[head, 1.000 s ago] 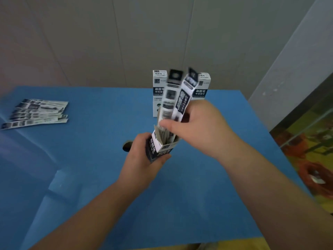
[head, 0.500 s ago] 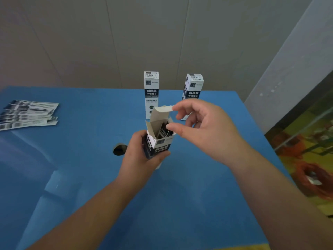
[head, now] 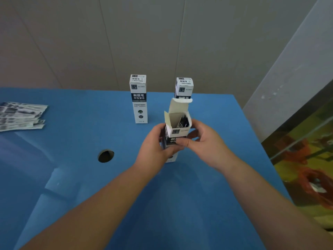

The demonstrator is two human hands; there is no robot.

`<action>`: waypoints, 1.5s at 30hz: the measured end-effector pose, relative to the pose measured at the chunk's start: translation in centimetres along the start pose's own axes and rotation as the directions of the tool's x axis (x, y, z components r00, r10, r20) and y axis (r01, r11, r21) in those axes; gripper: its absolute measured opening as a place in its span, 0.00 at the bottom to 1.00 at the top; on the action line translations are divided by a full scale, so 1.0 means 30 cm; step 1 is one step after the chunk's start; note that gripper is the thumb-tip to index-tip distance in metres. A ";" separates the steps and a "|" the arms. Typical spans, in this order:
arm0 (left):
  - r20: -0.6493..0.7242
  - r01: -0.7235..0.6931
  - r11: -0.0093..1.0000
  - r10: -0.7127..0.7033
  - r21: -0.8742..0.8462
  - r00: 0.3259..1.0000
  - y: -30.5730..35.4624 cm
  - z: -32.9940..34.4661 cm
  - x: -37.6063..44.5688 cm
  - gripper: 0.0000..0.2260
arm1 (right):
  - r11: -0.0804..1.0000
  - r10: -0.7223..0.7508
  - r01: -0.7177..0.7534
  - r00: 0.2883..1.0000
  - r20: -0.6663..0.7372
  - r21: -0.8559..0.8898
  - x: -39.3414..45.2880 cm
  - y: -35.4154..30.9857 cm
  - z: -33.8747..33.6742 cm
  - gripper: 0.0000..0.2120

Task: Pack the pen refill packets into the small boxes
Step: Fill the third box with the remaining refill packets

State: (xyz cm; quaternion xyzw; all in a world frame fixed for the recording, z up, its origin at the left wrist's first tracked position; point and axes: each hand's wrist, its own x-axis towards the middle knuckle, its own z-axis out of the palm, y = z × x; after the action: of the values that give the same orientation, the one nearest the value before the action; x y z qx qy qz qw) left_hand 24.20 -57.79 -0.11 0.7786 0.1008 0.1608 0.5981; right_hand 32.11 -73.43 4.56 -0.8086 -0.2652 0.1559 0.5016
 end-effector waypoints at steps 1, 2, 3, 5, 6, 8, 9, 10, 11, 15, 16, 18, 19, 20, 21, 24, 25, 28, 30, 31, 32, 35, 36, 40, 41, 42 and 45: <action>0.012 0.007 1.000 -0.007 0.015 1.000 -0.016 0.001 0.002 0.22 | 1.000 0.000 0.000 1.000 0.010 -0.003 0.004 0.012 -0.002 0.19; 0.027 0.014 0.999 -0.015 0.028 1.000 -0.032 0.001 0.003 0.22 | 1.000 0.001 -0.001 1.000 0.021 -0.006 0.008 0.024 -0.001 0.17; 0.044 0.024 0.999 -0.025 0.036 0.999 -0.046 0.000 0.002 0.22 | 1.000 0.006 -0.006 1.000 0.028 -0.007 0.010 0.037 0.001 0.17; 0.085 0.039 0.998 -0.042 0.041 0.995 -0.065 -0.005 -0.001 0.23 | 1.000 0.024 -0.024 0.999 0.026 -0.007 0.012 0.062 0.009 0.17; 0.106 0.045 0.998 -0.049 0.045 0.993 -0.070 -0.009 -0.002 0.23 | 0.999 0.034 -0.033 0.999 0.023 -0.010 0.012 0.070 0.013 0.19; 0.150 0.054 0.997 -0.061 0.056 0.987 -0.076 -0.019 0.000 0.24 | 0.999 0.050 -0.050 0.999 0.021 -0.009 0.012 0.075 0.021 0.21; 0.171 0.058 0.996 -0.068 0.062 0.983 -0.079 -0.026 0.002 0.24 | 0.999 0.054 -0.054 0.998 0.021 -0.009 0.012 0.074 0.024 0.22; 0.190 0.065 0.996 -0.076 0.066 0.979 -0.082 -0.032 0.005 0.24 | 0.998 0.057 -0.057 0.998 0.018 -0.011 0.012 0.073 0.028 0.22; 0.208 0.069 0.995 -0.083 0.076 0.975 -0.087 -0.039 0.009 0.25 | 0.998 0.061 -0.061 0.998 0.011 -0.017 0.011 0.072 0.031 0.22; 0.254 0.053 0.985 -0.094 0.164 0.963 -0.109 -0.056 0.019 0.29 | 0.990 0.099 -0.097 0.995 0.010 -0.103 -0.006 0.085 0.040 0.24; 0.249 0.067 0.979 -0.115 0.193 0.962 -0.116 -0.060 0.016 0.32 | 0.985 0.118 -0.115 0.993 0.019 -0.129 -0.016 0.094 0.040 0.26; 0.206 0.131 0.950 -0.194 0.284 0.959 -0.120 -0.078 -0.008 0.45 | 0.966 0.166 -0.158 0.986 0.024 -0.207 -0.045 0.112 0.043 0.28; 0.183 0.154 0.933 -0.222 0.326 0.958 -0.119 -0.093 -0.027 0.49 | 0.951 0.182 -0.172 0.983 0.016 -0.256 -0.062 0.120 0.048 0.28; 0.170 0.153 0.923 -0.224 0.354 0.960 -0.122 -0.113 -0.045 0.51 | 0.937 0.190 -0.181 0.982 -0.002 -0.300 -0.078 0.126 0.057 0.28; 0.164 0.135 0.915 -0.210 0.380 0.964 -0.126 -0.136 -0.065 0.52 | 0.924 0.190 -0.189 0.981 -0.028 -0.333 -0.094 0.128 0.071 0.27; 0.150 0.041 0.874 -0.129 0.483 0.980 -0.137 -0.232 -0.123 0.46 | 0.874 0.207 -0.229 0.973 -0.098 -0.429 -0.127 0.110 0.135 0.23; 0.141 0.013 0.854 -0.100 0.520 0.985 -0.137 -0.267 -0.141 0.43 | 0.844 0.226 -0.246 0.969 -0.100 -0.477 -0.137 0.098 0.161 0.22; 0.114 -0.048 0.799 -0.026 0.599 0.993 -0.132 -0.367 -0.199 0.35 | 0.783 0.256 -0.245 0.965 -0.063 -0.572 -0.162 0.044 0.240 0.20; 0.099 -0.072 0.769 0.011 0.636 0.995 -0.124 -0.430 -0.239 0.32 | 0.812 0.199 -0.189 0.979 -0.042 -0.553 -0.170 0.003 0.289 0.21; 0.091 -0.076 0.757 0.022 0.649 0.996 -0.121 -0.460 -0.257 0.31 | 0.835 0.154 -0.147 0.988 -0.031 -0.531 -0.171 -0.021 0.312 0.22; 0.084 -0.080 0.749 0.032 0.658 0.996 -0.119 -0.489 -0.276 0.31 | 0.854 0.110 -0.104 0.994 -0.018 -0.509 -0.172 -0.046 0.333 0.24; 0.047 -0.088 0.730 0.076 0.678 0.996 -0.106 -0.555 -0.327 0.29 | 0.855 -0.030 0.041 0.999 0.030 -0.518 -0.169 -0.114 0.384 0.24; 0.031 -0.085 0.723 0.088 0.686 0.996 -0.097 -0.570 -0.340 0.28 | 0.842 -0.075 0.084 0.996 0.038 -0.533 -0.164 -0.132 0.393 0.24; -0.042 -0.047 0.693 0.111 0.719 0.993 -0.053 -0.607 -0.389 0.28 | 0.797 -0.188 0.203 0.978 0.086 -0.569 -0.133 -0.183 0.414 0.22; -0.050 -0.033 0.687 0.101 0.726 0.994 -0.040 -0.616 -0.405 0.28 | 0.795 -0.194 0.216 0.976 0.099 -0.567 -0.128 -0.193 0.419 0.22; -0.062 -0.015 0.684 0.088 0.730 0.994 -0.028 -0.625 -0.423 0.29 | 0.799 -0.194 0.223 0.975 0.112 -0.558 -0.125 -0.201 0.427 0.22; -0.126 0.057 0.681 0.053 0.730 0.991 0.004 -0.658 -0.479 0.30 | 0.817 -0.211 0.259 0.966 0.151 -0.515 -0.113 -0.219 0.468 0.22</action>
State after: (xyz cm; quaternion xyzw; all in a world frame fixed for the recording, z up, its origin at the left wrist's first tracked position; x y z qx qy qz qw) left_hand 3.52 -45.10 2.72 0.9396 0.1982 0.1597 0.2289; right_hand 20.29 -62.86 4.11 -0.8688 -0.4174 0.0484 0.2620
